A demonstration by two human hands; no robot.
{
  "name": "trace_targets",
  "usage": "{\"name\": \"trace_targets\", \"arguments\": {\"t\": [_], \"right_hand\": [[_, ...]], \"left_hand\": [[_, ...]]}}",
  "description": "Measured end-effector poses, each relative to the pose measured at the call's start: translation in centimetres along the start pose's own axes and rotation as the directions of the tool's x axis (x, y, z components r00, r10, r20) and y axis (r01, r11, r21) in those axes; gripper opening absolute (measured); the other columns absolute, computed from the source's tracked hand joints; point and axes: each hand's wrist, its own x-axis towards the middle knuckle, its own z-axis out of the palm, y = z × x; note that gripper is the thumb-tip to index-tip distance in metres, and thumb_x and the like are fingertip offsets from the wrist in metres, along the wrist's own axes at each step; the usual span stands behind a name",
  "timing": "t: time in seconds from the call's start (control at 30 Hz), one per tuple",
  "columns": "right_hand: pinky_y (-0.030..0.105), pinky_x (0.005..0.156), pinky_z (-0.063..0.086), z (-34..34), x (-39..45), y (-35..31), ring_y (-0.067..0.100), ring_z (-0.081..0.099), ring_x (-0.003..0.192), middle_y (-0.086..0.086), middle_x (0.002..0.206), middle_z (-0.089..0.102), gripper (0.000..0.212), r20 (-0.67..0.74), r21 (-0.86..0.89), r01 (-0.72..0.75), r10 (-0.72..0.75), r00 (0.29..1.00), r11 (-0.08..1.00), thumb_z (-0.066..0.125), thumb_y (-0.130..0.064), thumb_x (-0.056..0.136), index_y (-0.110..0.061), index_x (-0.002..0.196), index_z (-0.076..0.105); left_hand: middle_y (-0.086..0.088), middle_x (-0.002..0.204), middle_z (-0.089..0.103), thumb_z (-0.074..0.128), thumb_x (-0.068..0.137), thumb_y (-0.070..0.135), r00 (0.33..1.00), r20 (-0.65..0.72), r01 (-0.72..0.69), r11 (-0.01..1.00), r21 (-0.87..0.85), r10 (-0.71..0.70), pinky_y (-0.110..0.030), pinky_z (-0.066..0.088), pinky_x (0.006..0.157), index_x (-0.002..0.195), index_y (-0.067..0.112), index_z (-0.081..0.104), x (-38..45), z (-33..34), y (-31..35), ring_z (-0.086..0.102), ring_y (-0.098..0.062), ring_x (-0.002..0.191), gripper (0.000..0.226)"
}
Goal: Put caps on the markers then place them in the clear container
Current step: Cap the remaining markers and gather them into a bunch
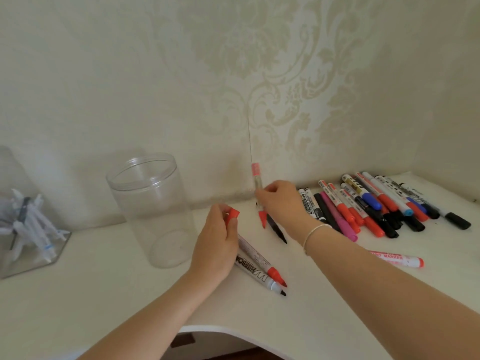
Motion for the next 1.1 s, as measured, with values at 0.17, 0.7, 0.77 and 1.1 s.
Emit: {"name": "trace_targets", "arguments": {"t": [0.17, 0.7, 0.77, 1.1], "right_hand": [[0.029, 0.057, 0.049, -1.1, 0.1, -0.9, 0.02, 0.053, 0.057, 0.012, 0.072, 0.059, 0.012, -0.063, 0.529, -0.049, 0.097, 0.993, 0.847, 0.057, -0.013, 0.088, -0.006, 0.092, 0.049], [0.025, 0.045, 0.039, -1.1, -0.5, -0.2, 0.018, 0.044, 0.042, 0.01, 0.058, 0.054, 0.013, 0.029, 0.52, -0.125, 0.128, 0.991, 0.845, 0.047, -0.006, 0.082, -0.008, 0.07, 0.043], [0.024, 0.043, 0.036, -1.7, -0.5, -0.4, 0.017, 0.04, 0.041, 0.007, 0.052, 0.049, 0.017, 0.078, 0.557, -0.191, 0.177, 0.981, 0.808, 0.046, -0.004, 0.079, -0.009, 0.064, 0.04], [0.017, 0.037, 0.029, -6.0, -0.1, 0.0, 0.01, 0.036, 0.034, 0.005, 0.059, 0.051, 0.018, 0.16, 0.726, -0.273, 0.232, 0.96, 0.631, 0.042, -0.004, 0.076, -0.013, 0.061, 0.039]], "left_hand": [[0.019, 0.098, 0.055, 0.042, 0.1, 0.026, 1.0, -0.015, -0.01, 0.998, -0.068, 0.009, -0.025, 0.04, 0.076, 0.108, 0.026, 0.047, 0.0, 0.9, 0.4, 0.055, -0.003, 0.088, 0.009], [0.016, 0.103, 0.057, 0.045, 0.099, 0.023, 0.994, 0.034, -0.097, 0.991, -0.092, 0.1, -0.018, 0.043, 0.075, 0.113, 0.028, 0.052, 0.0, 1.4, 0.7, 0.053, 0.002, 0.086, 0.017], [0.015, 0.105, 0.058, 0.045, 0.099, 0.022, 0.992, 0.055, -0.104, 0.989, -0.109, 0.11, -0.02, 0.043, 0.078, 0.113, 0.029, 0.052, 0.1, 1.6, 0.9, 0.053, 0.002, 0.088, 0.017], [0.009, 0.094, 0.056, 0.045, 0.1, 0.026, 0.963, 0.162, -0.168, 0.949, -0.266, 0.216, -0.008, 0.037, 0.075, 0.107, 0.026, 0.059, 1.6, 2.9, 4.1, 0.051, 0.002, 0.086, 0.016]]}}
